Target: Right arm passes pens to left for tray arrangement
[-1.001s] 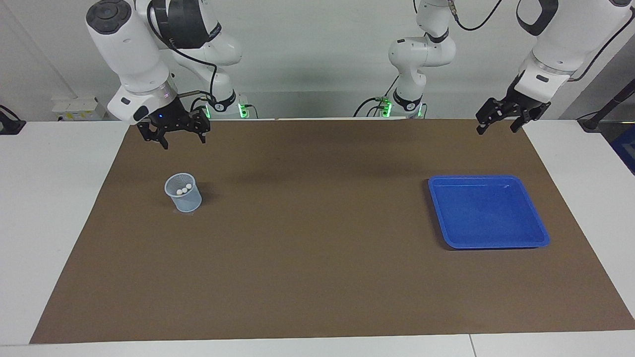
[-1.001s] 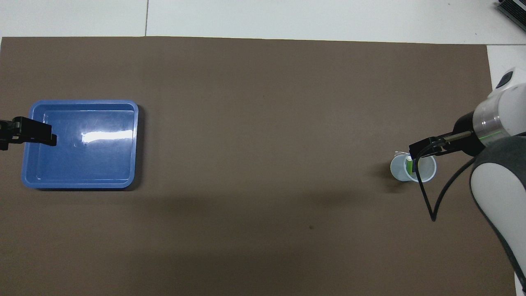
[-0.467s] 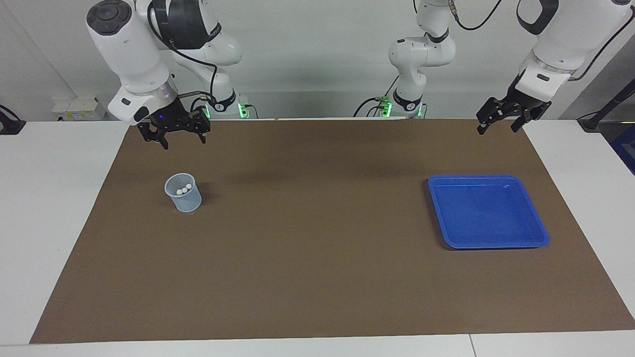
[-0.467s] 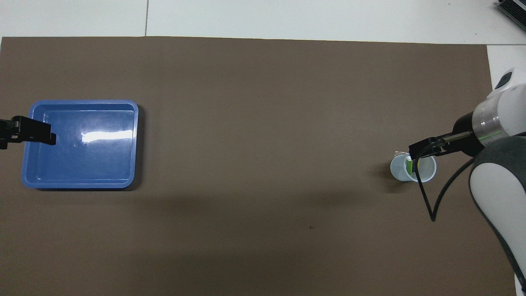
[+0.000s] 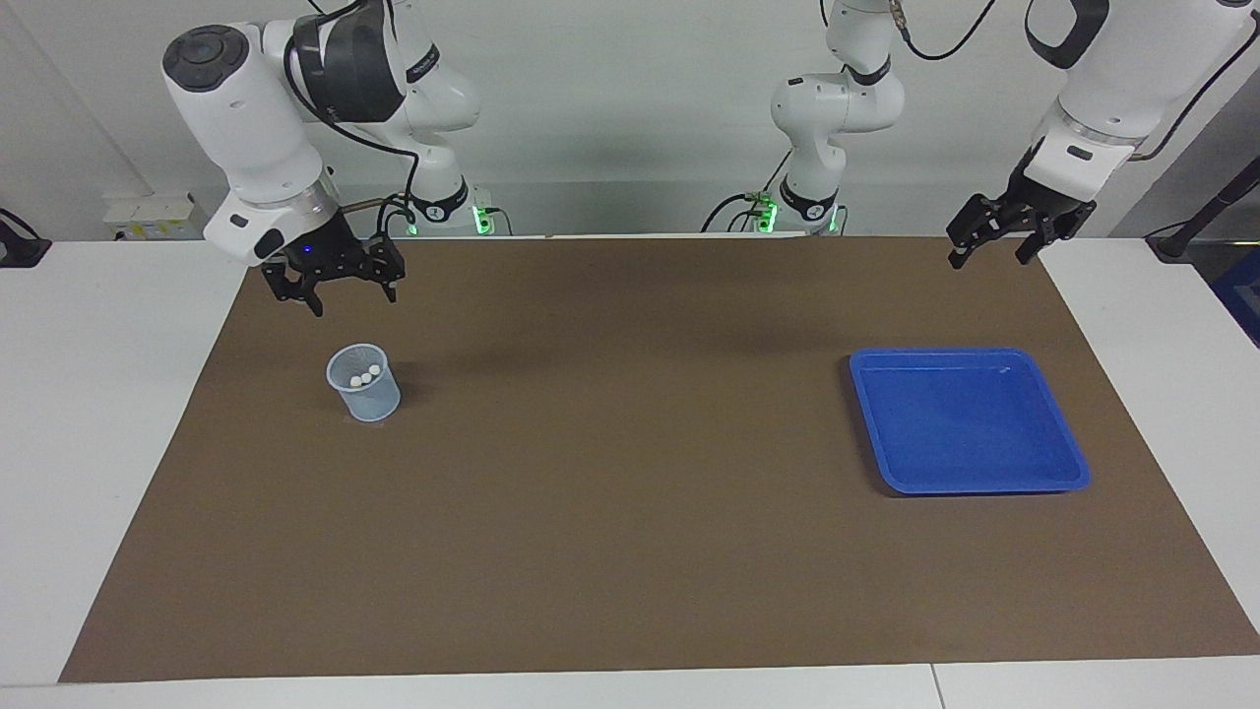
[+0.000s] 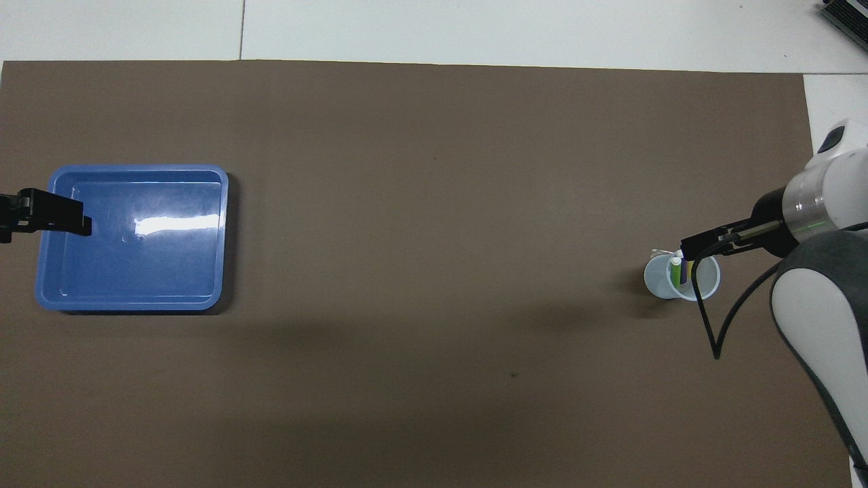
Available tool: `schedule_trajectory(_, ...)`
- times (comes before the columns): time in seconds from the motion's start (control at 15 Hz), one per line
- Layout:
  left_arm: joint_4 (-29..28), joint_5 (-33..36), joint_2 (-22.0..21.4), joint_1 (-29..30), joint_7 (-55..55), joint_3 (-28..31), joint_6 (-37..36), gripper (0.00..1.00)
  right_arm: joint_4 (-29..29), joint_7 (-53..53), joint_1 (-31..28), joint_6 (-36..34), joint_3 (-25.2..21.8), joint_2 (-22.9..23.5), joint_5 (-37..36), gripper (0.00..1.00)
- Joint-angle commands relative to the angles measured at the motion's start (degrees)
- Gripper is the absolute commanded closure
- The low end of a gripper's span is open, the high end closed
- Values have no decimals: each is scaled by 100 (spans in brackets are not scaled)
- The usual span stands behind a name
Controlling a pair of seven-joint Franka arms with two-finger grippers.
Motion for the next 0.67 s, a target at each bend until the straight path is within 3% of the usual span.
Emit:
schedule_trajectory(0.0,-103,84,-103,60,36,-36,49,0,-389,-91,-91,241,13,-285,28,0)
schedule_trajectory(0.27,-103,93,-138,51,1,-27,-118,0,-880,390,-91,829,22,-242,37,0)
schedule_trajectory(0.6,-129,-29,-288,68,-174,-9,-276,0,-916,2428,-99,883,22,258,72,0)
